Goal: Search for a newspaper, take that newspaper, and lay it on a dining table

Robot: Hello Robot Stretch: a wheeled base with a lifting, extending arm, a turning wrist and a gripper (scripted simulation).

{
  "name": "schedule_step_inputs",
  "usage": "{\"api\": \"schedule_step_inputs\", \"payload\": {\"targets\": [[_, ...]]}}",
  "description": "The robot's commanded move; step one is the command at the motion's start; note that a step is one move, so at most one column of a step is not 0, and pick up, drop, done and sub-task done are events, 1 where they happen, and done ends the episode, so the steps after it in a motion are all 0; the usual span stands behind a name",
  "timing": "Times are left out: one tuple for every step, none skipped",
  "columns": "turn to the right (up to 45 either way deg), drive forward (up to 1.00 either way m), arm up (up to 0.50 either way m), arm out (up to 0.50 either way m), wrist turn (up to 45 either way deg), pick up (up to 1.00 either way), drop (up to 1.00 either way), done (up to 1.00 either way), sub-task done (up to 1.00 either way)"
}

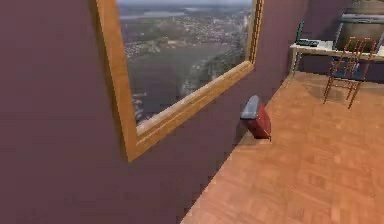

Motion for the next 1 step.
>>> {"api": "schedule_step_inputs", "payload": {"targets": [[42.0,0.00,0.00,0.00,0.0,0.00,0.00,0.00,0.00]]}}
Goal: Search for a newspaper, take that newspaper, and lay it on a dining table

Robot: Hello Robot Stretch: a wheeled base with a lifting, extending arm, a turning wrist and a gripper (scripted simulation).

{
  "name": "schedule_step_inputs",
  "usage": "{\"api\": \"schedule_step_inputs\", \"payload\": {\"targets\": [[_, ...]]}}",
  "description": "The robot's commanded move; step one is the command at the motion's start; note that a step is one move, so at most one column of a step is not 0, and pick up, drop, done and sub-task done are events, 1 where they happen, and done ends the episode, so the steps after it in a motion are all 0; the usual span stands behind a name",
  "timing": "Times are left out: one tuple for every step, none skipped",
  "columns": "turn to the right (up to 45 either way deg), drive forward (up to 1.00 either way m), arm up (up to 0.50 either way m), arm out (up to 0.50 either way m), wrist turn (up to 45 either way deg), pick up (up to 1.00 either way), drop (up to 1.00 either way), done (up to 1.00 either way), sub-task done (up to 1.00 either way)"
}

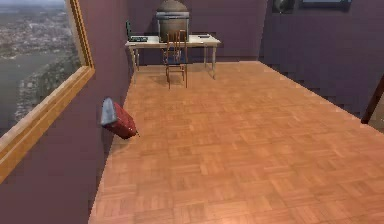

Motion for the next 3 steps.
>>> {"api": "schedule_step_inputs", "payload": {"targets": [[0.0,0.30,0.00,0.00,0.0,0.00,0.00,0.00,0.00],[45.0,0.00,0.00,0.00,0.0,0.00,0.00,0.00,0.00],[30.0,0.00,0.00,0.00,0.0,0.00,0.00,0.00,0.00]]}}
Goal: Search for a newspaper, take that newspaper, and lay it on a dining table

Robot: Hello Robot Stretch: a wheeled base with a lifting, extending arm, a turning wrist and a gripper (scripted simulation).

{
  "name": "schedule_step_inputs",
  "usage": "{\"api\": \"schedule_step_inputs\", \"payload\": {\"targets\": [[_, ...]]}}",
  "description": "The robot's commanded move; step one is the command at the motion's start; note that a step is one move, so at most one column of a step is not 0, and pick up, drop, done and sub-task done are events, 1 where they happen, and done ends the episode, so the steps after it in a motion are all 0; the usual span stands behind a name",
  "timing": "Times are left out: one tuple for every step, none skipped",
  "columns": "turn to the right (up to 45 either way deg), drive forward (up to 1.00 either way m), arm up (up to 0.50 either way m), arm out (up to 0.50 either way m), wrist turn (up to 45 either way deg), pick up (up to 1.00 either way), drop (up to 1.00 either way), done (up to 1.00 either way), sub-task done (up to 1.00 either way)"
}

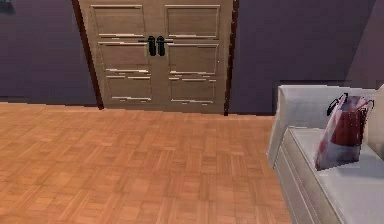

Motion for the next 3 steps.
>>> {"api": "schedule_step_inputs", "payload": {"targets": [[0.0,0.20,0.00,0.00,0.0,0.00,0.00,0.00,0.00],[0.0,0.00,0.50,0.00,0.0,0.00,0.00,0.00,0.00],[0.0,0.00,0.10,0.00,0.0,0.00,0.00,0.00,0.00]]}}
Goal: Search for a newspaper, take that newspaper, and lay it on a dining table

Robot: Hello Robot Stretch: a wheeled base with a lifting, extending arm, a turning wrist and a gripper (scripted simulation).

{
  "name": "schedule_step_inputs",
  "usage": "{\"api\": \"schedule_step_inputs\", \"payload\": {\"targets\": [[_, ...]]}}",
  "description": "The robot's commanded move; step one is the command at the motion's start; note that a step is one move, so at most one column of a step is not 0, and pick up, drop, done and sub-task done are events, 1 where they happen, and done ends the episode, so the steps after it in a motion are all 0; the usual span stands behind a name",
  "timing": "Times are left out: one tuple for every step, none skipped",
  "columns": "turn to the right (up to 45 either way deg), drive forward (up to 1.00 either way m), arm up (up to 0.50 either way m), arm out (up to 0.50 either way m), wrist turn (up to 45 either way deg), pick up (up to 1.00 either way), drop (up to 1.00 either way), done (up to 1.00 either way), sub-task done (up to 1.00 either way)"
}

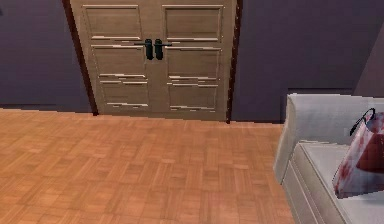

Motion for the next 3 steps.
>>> {"api": "schedule_step_inputs", "payload": {"targets": [[0.0,0.00,0.00,0.32,0.0,0.00,0.00,0.00,0.00],[0.0,0.00,0.00,0.00,45.0,0.00,0.00,0.00,0.00],[0.0,0.00,0.00,0.00,45.0,0.00,0.00,0.00,0.00]]}}
